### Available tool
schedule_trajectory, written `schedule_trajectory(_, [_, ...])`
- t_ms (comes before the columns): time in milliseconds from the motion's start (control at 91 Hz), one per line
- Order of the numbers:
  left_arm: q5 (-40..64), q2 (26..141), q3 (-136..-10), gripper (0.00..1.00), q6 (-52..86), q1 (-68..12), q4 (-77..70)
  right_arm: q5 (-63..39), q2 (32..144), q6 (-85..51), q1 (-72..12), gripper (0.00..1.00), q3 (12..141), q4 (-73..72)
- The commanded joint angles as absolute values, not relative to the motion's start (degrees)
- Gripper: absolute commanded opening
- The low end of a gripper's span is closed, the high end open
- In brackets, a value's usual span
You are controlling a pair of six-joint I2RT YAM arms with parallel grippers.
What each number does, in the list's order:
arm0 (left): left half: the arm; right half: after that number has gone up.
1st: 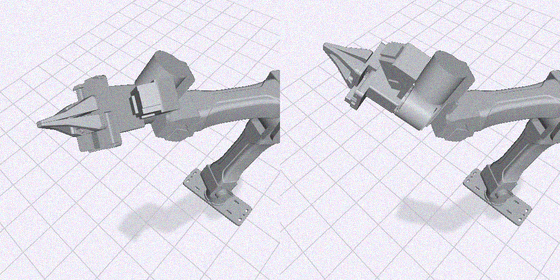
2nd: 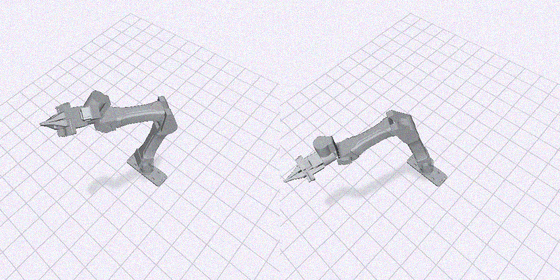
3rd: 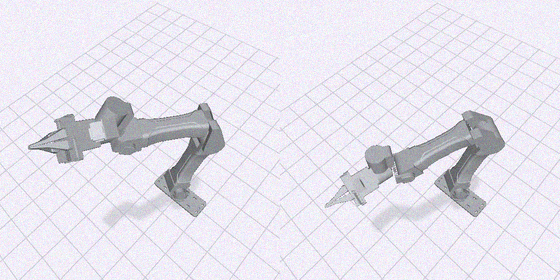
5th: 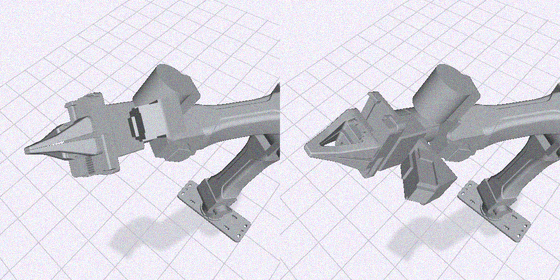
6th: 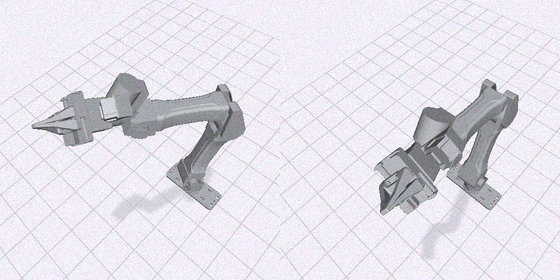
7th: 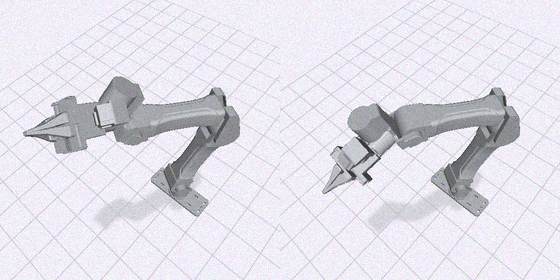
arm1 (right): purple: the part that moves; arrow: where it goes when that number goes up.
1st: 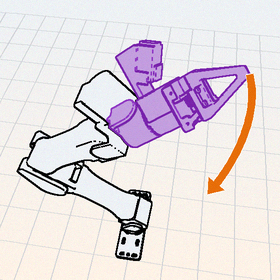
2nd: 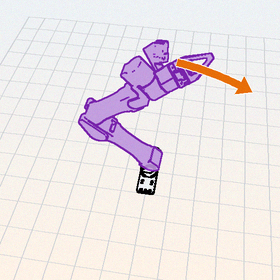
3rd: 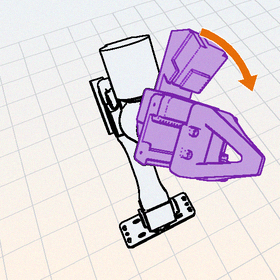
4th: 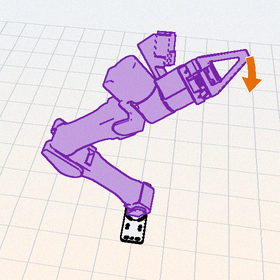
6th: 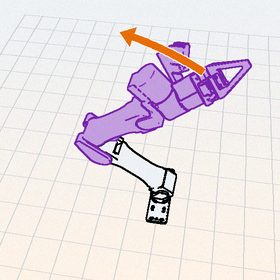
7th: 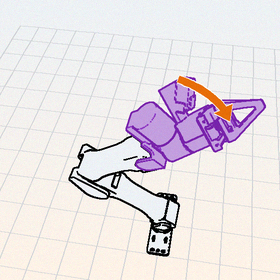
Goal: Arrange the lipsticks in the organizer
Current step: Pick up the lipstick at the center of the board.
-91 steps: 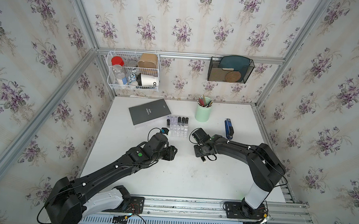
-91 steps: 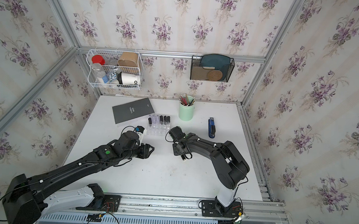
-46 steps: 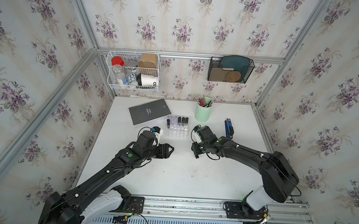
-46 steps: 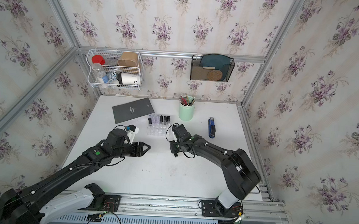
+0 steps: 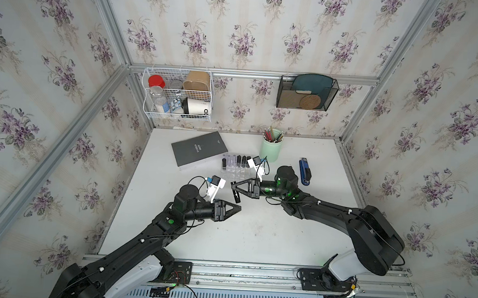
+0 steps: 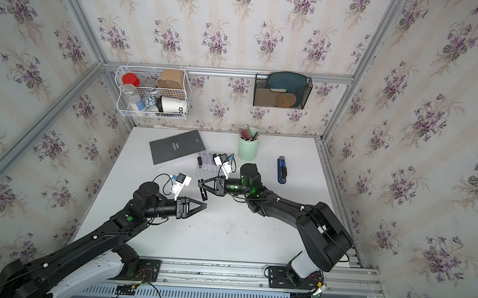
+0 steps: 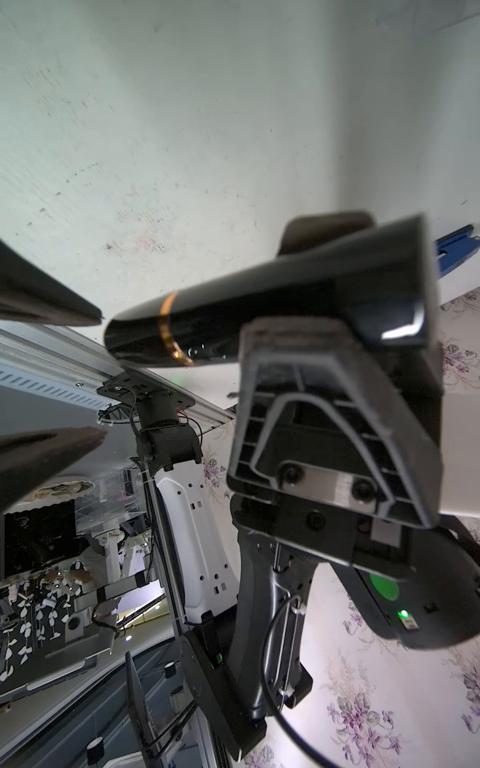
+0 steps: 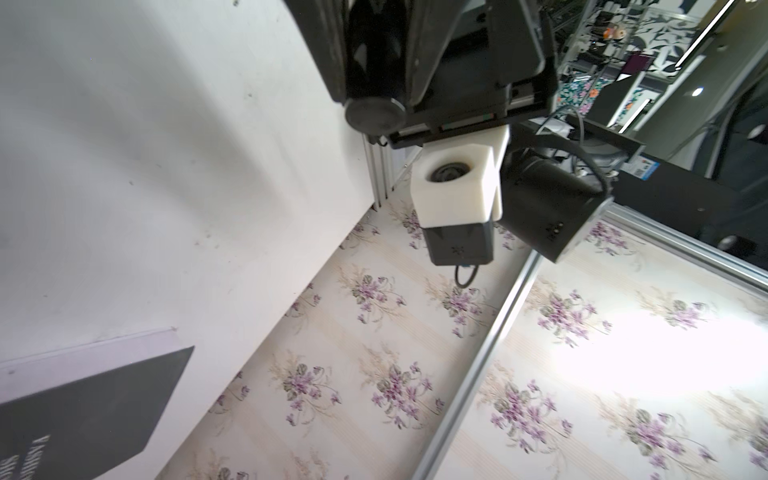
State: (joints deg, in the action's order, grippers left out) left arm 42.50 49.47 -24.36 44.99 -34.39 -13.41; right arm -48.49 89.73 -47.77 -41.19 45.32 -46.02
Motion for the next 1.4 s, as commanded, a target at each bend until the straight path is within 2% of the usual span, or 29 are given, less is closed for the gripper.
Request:
schedule_trajectory(0, [38.8, 49.0, -24.2, 0.41, 43.3, -34.3, -17.0, -52.0, 90.3, -57.0, -41.2, 0.21, 44.6, -60.5])
schedule_trajectory(143, [36.5, 49.5, -25.5, 0.47, 41.7, -34.0, -15.9, -52.7, 90.7, -60.0, -41.3, 0.2, 44.0, -63.9])
schedule_trajectory(308, [37.5, 51.5, -26.5, 0.4, 42.8, -34.1, -20.5, -52.1, 92.0, -61.6, -41.3, 0.2, 43.4, -66.4])
schedule_trajectory(528, [37.8, 53.0, -26.5, 0.1, 43.8, -34.1, -22.9, -50.9, 95.4, -67.6, -41.3, 0.21, 42.9, -74.9])
schedule_trajectory(571, [37.4, 52.9, -26.6, 0.0, 43.4, -34.1, -22.6, -50.6, 95.6, -67.9, -41.3, 0.24, 42.9, -75.0])
schedule_trajectory(615, [36.3, 52.5, -27.1, 0.0, 42.2, -34.1, -20.4, -50.0, 95.5, -67.9, -41.3, 0.33, 43.0, -74.2])
schedule_trajectory(703, [31.9, 51.2, -28.9, 0.0, 37.3, -34.1, -13.1, -47.7, 94.3, -66.3, -40.7, 0.47, 43.7, -66.1])
schedule_trajectory(769, [25.2, 50.3, -32.0, 0.0, 31.9, -34.3, -3.7, -39.7, 92.2, -61.4, -39.8, 0.56, 45.9, -46.0])
schedule_trajectory(868, [3.5, 51.7, -37.9, 0.0, 23.3, -37.6, 11.7, -25.2, 90.9, -51.7, -39.8, 0.58, 52.9, -15.2])
schedule_trajectory(934, [-9.8, 54.2, -40.7, 0.0, 19.8, -40.7, 17.1, -21.2, 89.9, -50.1, -40.4, 0.57, 54.8, -9.7])
schedule_trajectory(989, [-16.2, 56.7, -42.9, 0.0, 17.5, -42.9, 19.6, -18.9, 88.6, -49.6, -41.5, 0.56, 55.8, -8.3])
schedule_trajectory(1242, [-16.6, 60.4, -44.7, 0.0, 14.9, -45.6, 17.7, -13.7, 85.3, -45.5, -44.1, 0.51, 61.0, -2.5])
schedule_trajectory(1385, [-14.6, 59.7, -43.9, 0.0, 14.4, -45.6, 16.5, -16.3, 86.1, -44.5, -44.4, 0.51, 63.4, -1.3])
